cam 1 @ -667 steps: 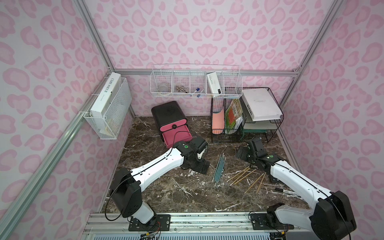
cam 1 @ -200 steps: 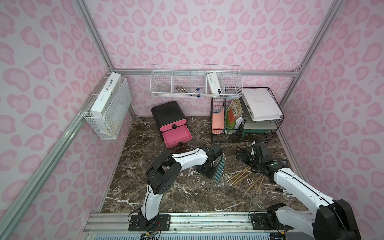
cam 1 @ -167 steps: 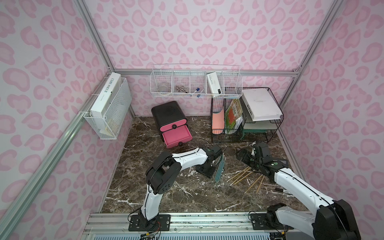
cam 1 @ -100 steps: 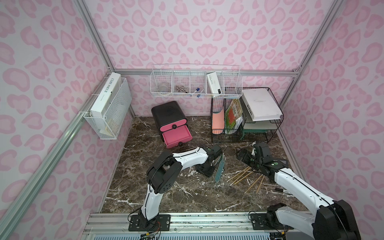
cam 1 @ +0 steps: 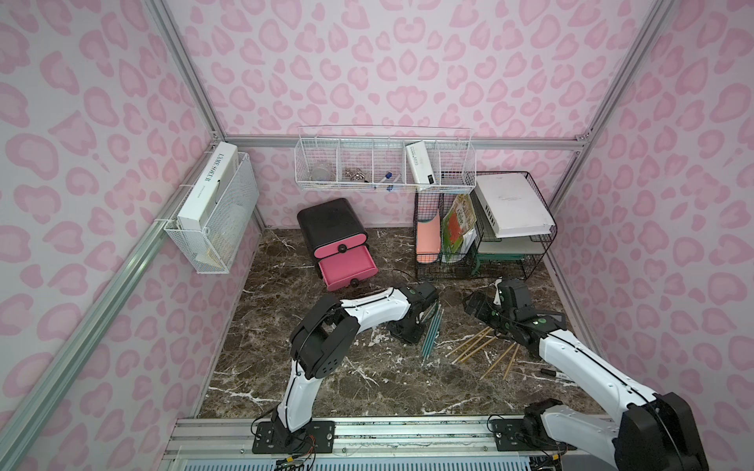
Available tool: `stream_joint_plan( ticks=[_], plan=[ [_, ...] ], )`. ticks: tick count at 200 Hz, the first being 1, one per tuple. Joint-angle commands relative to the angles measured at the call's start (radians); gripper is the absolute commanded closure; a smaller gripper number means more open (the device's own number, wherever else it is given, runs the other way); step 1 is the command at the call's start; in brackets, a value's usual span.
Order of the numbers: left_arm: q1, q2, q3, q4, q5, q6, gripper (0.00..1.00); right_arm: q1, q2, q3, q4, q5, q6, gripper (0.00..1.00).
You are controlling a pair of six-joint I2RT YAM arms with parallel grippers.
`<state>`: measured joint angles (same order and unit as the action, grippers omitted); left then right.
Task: Please place the pencils in the drawer according to their color
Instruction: Pick up the pencil from the center of the board.
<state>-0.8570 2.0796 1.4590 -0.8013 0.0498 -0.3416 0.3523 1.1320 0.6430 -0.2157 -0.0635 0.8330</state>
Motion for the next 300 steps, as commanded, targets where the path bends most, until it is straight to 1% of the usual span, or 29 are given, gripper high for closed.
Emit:
stream_joint_plan(
  ticks=[1, 17, 125, 155, 191, 242, 300],
  plan=[
    [-0.004, 0.043, -0.017, 0.081, 0.084, 0.0, 0.77, 0.0, 0.0, 0.002, 0.012, 0.0, -0.011, 0.01],
    [-0.003, 0.045, -0.02, 0.082, 0.087, 0.0, 0.8, 0.001, 0.001, 0.003, 0.011, -0.001, -0.011, 0.01],
    [-0.003, 0.011, -0.084, 0.088, 0.087, -0.01, 0.82, -0.001, 0.016, 0.021, 0.012, -0.003, -0.017, 0.01],
    [-0.003, 0.013, -0.089, 0.088, 0.089, -0.011, 0.89, -0.001, 0.024, 0.028, 0.012, -0.003, -0.018, 0.01],
    [-0.002, 0.018, -0.084, 0.086, 0.088, -0.015, 1.0, -0.001, 0.033, 0.031, 0.015, -0.006, -0.02, 0.01],
    [0.012, 0.018, -0.071, 0.084, 0.075, -0.023, 1.0, 0.0, 0.031, 0.034, 0.013, -0.007, -0.02, 0.01],
    [0.052, -0.084, -0.063, 0.067, 0.055, -0.01, 1.0, 0.0, 0.038, 0.032, 0.016, -0.013, -0.023, 0.01]
  ],
)
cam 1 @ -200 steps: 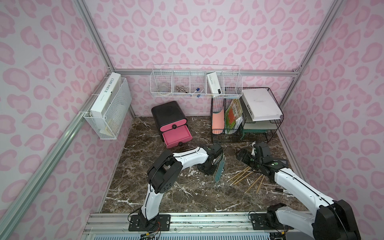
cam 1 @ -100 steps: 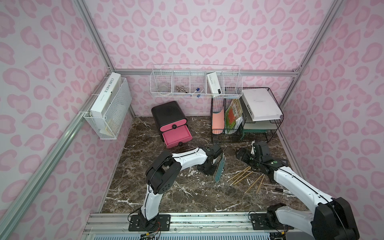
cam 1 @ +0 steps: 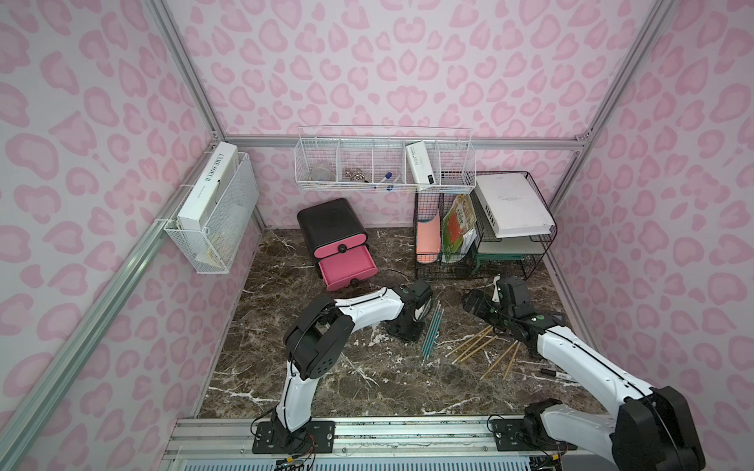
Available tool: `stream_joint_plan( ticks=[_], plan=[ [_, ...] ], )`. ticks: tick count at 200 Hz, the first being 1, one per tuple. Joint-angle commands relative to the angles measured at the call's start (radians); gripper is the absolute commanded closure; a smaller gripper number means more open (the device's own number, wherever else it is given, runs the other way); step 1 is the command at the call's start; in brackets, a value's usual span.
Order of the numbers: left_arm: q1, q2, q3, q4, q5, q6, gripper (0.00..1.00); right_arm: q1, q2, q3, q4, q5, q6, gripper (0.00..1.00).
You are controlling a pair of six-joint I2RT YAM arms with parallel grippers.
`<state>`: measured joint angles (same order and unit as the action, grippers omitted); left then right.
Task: Please place the pencils in the drawer according to their color
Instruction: Pick up the pencil from the center of the board, then place the pencil in the drawer.
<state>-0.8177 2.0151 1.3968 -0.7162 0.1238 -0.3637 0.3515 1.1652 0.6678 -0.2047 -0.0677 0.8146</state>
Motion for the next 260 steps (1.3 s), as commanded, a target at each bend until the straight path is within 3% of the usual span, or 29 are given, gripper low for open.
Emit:
stream_joint_plan(
  ticks=[1, 68, 152, 200, 260],
  plan=[
    [0.013, -0.022, 0.0, -0.019, -0.019, 0.013, 1.0, 0.0, 0.004, 0.007, 0.005, -0.008, -0.005, 0.01],
    [0.059, -0.162, 0.037, -0.109, -0.047, 0.047, 1.0, 0.0, 0.02, 0.01, 0.019, -0.021, -0.004, 0.01],
    [0.252, -0.353, 0.052, -0.26, -0.075, 0.135, 1.0, 0.0, 0.098, 0.038, 0.067, -0.085, -0.002, 0.01],
    [0.338, -0.394, 0.082, -0.332, -0.048, 0.184, 1.0, 0.005, 0.121, 0.055, 0.091, -0.107, 0.012, 0.01],
    [0.399, -0.35, 0.148, -0.455, -0.036, 0.224, 1.0, 0.033, 0.159, 0.095, 0.116, -0.119, 0.026, 0.01]
  ],
)
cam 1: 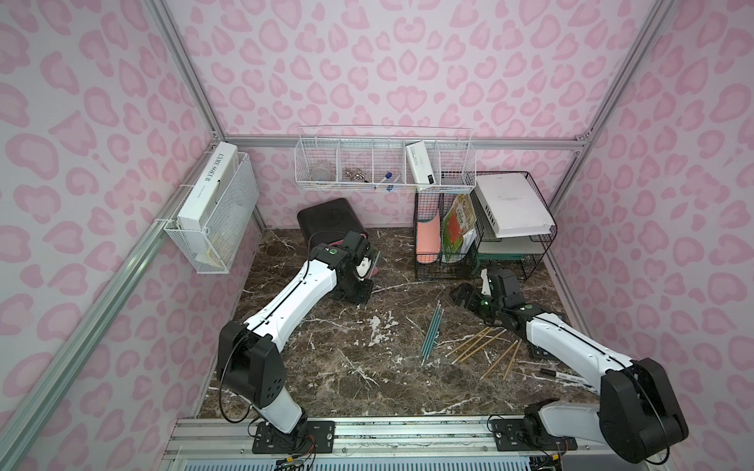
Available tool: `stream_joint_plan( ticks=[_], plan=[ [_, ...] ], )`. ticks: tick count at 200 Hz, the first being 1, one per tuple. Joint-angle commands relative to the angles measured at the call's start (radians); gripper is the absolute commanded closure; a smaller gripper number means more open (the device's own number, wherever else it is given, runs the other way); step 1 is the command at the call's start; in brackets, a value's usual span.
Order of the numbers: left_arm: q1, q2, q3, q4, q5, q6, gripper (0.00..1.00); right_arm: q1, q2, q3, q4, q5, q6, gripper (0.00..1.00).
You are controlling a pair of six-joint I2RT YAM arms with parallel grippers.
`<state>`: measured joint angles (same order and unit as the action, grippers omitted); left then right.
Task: Please place the pencils in the drawer according to their color
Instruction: Place the pencil in the drawer.
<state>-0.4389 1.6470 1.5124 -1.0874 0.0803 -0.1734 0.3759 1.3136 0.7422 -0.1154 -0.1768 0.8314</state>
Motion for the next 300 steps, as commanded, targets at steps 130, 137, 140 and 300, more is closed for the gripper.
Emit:
stream_joint_plan(
  ticks=[130, 137, 140, 300],
  plan=[
    [0.136, 0.075, 0.056, -0.164, -0.008, 0.063, 1.0, 0.032, 0.096, 0.092, 0.085, -0.055, 0.033, 0.01],
    [0.138, 0.079, 0.06, -0.166, -0.007, 0.064, 1.0, 0.034, 0.097, 0.091, 0.09, -0.059, 0.035, 0.01],
    [0.14, 0.082, 0.061, -0.166, -0.007, 0.065, 1.0, 0.034, 0.098, 0.092, 0.091, -0.058, 0.036, 0.01],
    [0.209, 0.207, 0.217, -0.241, 0.013, 0.118, 1.0, 0.042, 0.108, 0.087, 0.102, -0.059, 0.063, 0.01]
  ],
)
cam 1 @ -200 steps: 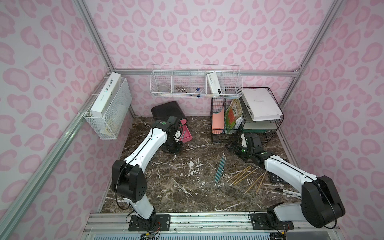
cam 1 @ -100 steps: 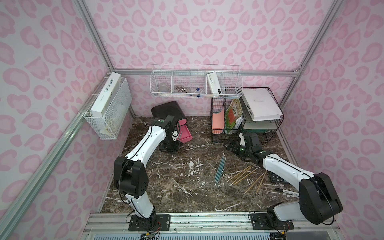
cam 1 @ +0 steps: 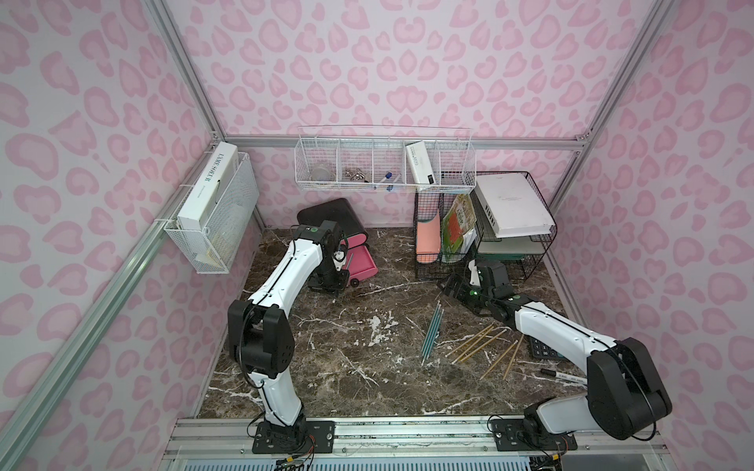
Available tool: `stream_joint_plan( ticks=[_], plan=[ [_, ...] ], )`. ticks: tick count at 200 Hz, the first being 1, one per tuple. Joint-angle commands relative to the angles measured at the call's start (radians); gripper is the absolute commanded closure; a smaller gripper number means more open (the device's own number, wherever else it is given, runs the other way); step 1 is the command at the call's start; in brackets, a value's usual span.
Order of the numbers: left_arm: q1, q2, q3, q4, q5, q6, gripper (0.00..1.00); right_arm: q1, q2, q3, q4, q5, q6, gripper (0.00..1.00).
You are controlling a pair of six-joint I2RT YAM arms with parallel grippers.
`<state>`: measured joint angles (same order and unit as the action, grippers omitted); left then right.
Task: Please place the pencils in the drawer according to their color
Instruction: Place the pencil in the drawer.
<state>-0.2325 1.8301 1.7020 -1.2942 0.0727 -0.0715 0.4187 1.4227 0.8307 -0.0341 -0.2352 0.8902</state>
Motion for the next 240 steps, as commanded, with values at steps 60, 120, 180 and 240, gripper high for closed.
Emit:
stream_joint_plan(
  ticks=[60, 120, 180, 240],
  plan=[
    [0.014, 0.107, 0.122, -0.05, 0.024, 0.013, 1.0, 0.0, -0.002, -0.005, 0.019, 0.001, 0.004, 0.01],
    [0.051, 0.224, 0.267, -0.091, 0.033, 0.011, 1.0, 0.0, -0.006, -0.01, 0.02, -0.001, 0.007, 0.01],
    [0.078, 0.286, 0.364, -0.111, 0.026, 0.008, 1.0, 0.001, -0.004, -0.017, 0.025, -0.001, 0.009, 0.01],
    [0.103, 0.337, 0.425, -0.1, 0.009, -0.012, 1.0, 0.005, 0.0, -0.021, 0.028, -0.007, 0.016, 0.01]
  ],
)
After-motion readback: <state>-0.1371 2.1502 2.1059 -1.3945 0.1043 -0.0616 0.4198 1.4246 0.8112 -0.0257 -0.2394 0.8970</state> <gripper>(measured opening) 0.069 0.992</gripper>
